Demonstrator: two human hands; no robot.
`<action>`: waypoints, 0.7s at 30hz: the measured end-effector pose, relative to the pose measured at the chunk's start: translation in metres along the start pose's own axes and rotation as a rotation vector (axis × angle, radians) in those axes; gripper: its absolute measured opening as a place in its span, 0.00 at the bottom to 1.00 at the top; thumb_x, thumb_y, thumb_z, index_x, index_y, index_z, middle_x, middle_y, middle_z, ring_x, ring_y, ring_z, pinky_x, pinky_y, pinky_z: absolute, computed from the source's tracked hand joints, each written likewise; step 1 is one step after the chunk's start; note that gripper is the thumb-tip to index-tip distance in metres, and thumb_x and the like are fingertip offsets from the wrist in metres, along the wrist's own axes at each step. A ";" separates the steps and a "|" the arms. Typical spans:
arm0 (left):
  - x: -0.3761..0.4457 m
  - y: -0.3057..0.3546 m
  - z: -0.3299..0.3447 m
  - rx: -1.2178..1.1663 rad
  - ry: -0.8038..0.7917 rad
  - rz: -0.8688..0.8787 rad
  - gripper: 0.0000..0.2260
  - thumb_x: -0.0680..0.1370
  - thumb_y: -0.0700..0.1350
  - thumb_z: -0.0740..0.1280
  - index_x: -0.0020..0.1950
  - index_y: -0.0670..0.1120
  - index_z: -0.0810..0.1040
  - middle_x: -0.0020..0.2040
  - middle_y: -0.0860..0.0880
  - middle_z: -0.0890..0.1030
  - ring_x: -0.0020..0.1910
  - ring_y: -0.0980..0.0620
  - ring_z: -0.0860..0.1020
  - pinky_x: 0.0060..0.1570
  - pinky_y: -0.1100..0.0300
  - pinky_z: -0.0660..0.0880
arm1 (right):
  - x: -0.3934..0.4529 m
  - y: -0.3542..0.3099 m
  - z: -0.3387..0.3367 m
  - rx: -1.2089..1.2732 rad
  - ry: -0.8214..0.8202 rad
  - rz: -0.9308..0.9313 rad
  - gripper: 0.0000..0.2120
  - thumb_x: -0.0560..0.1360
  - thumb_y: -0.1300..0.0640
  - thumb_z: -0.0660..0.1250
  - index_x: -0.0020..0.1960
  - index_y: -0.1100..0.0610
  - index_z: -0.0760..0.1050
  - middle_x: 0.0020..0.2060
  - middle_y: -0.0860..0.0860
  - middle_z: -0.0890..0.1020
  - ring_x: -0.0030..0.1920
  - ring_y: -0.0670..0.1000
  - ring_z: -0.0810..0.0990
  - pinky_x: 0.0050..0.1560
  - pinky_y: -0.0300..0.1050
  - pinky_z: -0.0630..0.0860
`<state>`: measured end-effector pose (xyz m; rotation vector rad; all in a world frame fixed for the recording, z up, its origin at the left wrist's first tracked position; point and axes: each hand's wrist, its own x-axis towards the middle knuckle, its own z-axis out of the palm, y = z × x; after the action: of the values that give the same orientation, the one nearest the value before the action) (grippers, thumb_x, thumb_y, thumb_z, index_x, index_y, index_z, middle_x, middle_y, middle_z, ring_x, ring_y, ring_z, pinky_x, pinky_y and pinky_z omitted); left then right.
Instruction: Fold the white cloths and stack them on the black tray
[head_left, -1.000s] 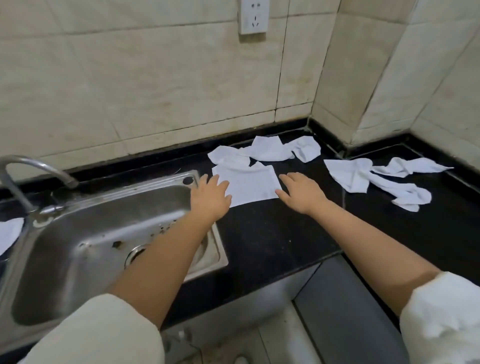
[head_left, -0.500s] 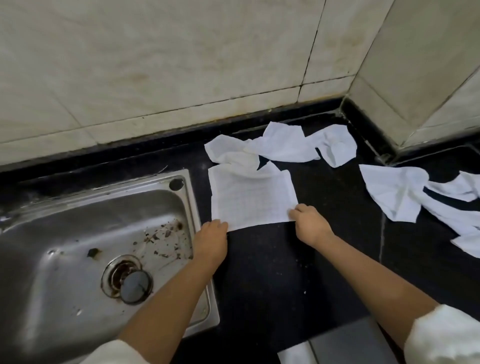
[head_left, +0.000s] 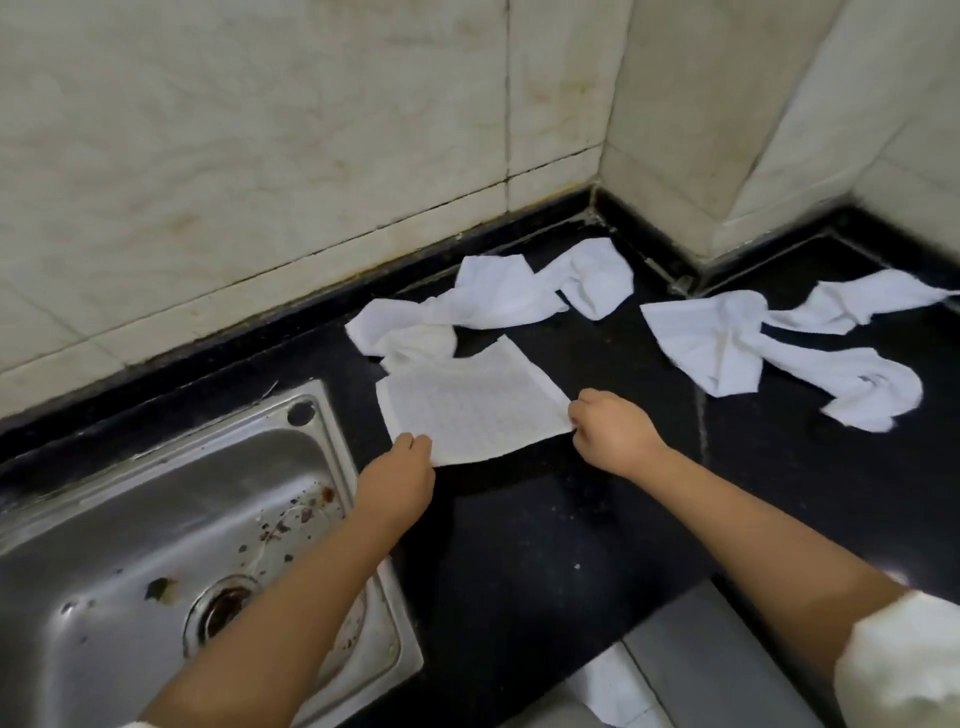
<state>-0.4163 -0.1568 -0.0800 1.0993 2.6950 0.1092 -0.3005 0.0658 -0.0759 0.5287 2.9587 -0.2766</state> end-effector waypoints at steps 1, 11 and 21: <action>0.004 0.012 -0.007 -0.012 -0.026 0.077 0.08 0.68 0.30 0.70 0.40 0.38 0.73 0.37 0.41 0.76 0.28 0.41 0.77 0.23 0.57 0.68 | -0.013 0.010 -0.009 0.016 0.044 0.041 0.08 0.72 0.63 0.58 0.47 0.65 0.73 0.49 0.59 0.76 0.49 0.60 0.75 0.39 0.48 0.68; 0.007 0.283 -0.066 -0.343 0.128 0.671 0.10 0.78 0.36 0.57 0.55 0.37 0.75 0.53 0.38 0.78 0.54 0.41 0.76 0.49 0.55 0.69 | -0.257 0.140 -0.107 0.079 0.715 0.773 0.07 0.72 0.65 0.61 0.46 0.68 0.74 0.49 0.64 0.76 0.48 0.64 0.77 0.46 0.54 0.73; -0.088 0.403 0.041 -0.161 -0.162 1.129 0.10 0.78 0.37 0.57 0.50 0.35 0.77 0.50 0.39 0.77 0.49 0.40 0.77 0.50 0.49 0.73 | -0.481 0.141 0.013 0.009 0.505 1.048 0.03 0.67 0.68 0.65 0.41 0.66 0.75 0.41 0.64 0.77 0.38 0.64 0.79 0.34 0.53 0.77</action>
<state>-0.0716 0.0700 -0.0415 2.2649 1.5849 0.3783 0.1983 0.0341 -0.0379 2.2509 2.5702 -0.0283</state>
